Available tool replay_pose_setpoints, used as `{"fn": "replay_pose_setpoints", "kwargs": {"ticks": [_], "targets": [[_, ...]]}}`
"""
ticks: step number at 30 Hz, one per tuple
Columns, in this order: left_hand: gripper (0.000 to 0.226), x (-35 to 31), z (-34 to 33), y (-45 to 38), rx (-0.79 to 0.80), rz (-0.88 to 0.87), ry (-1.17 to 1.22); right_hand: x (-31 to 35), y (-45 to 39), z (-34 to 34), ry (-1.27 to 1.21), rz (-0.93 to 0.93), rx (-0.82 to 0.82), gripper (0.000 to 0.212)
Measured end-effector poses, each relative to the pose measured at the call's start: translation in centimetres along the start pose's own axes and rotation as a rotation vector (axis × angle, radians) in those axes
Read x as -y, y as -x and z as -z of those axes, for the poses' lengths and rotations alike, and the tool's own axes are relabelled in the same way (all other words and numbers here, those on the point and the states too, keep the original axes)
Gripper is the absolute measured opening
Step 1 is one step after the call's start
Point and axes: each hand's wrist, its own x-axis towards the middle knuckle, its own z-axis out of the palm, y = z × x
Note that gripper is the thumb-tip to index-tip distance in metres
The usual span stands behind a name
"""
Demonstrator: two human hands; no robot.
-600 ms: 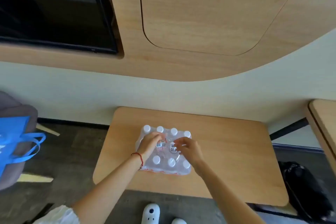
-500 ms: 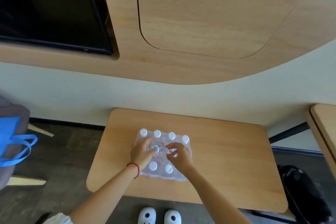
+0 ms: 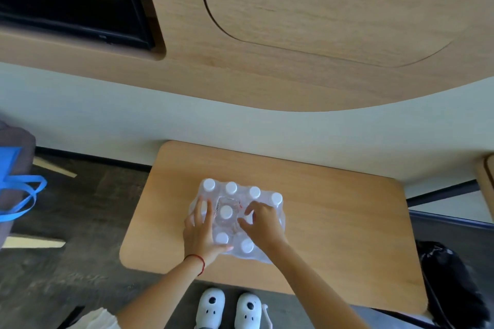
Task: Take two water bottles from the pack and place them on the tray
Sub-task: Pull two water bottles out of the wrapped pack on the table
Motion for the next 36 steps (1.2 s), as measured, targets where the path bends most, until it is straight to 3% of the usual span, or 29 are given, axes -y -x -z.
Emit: {"fn": "replay_pose_setpoints", "kwargs": {"ticks": [2, 8, 12, 15, 20, 22, 31, 36], "targets": [[0.123, 0.2, 0.0, -0.2, 0.012, 0.012, -0.020, -2.0, 0.8, 1.5, -0.043, -0.018, -0.038, 0.013], [0.123, 0.4, -0.2, -0.5, 0.014, 0.046, 0.007, -6.9, 4.6, 0.1, -0.114, -0.123, -0.090, 0.014], [0.122, 0.4, -0.1, -0.4, 0.010, 0.031, 0.006, -5.4, 3.9, -0.4, 0.151, 0.128, -0.164, 0.042], [0.122, 0.5, 0.1, -0.3, -0.003, 0.012, -0.011, -2.2, 1.3, -0.1, 0.214, 0.268, -0.067, 0.044], [0.121, 0.4, 0.3, -0.2, 0.002, 0.008, -0.024, -0.7, -1.8, -0.9, 0.527, 0.097, 0.204, 0.044], [0.120, 0.3, 0.2, -0.2, -0.003, 0.010, -0.018, -1.0, -2.2, -1.4, 0.594, 0.088, 0.228, 0.046], [0.119, 0.2, 0.2, -0.2, -0.022, 0.015, 0.023, -2.8, -2.2, -0.7, 0.254, 0.196, 0.128, 0.035], [0.119, 0.0, 0.3, -0.3, -0.031, 0.015, 0.024, -2.4, -1.4, 0.7, 0.239, 0.285, 0.035, 0.032]]}}
